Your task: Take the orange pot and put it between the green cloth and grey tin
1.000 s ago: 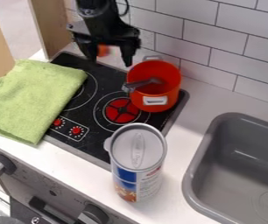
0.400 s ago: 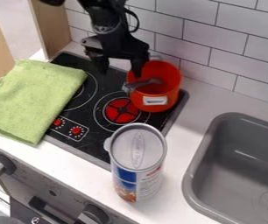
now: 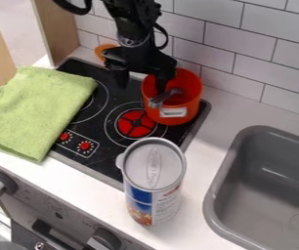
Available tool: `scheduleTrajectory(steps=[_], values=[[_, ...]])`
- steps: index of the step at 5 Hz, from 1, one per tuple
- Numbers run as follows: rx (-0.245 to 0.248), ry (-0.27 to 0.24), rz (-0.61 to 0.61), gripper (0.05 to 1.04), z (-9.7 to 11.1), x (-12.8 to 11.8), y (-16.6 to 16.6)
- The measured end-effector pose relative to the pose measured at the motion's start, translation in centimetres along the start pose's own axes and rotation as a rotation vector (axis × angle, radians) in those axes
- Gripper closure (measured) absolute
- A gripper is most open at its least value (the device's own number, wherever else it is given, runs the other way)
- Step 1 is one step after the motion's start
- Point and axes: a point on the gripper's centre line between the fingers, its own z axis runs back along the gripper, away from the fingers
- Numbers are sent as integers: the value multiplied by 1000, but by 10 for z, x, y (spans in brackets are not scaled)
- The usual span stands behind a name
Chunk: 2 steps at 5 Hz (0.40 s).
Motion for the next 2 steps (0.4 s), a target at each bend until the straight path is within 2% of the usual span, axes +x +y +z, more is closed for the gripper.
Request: scheduleTrajectory(steps=[2], values=[[33, 23, 9, 115, -7, -3, -1]])
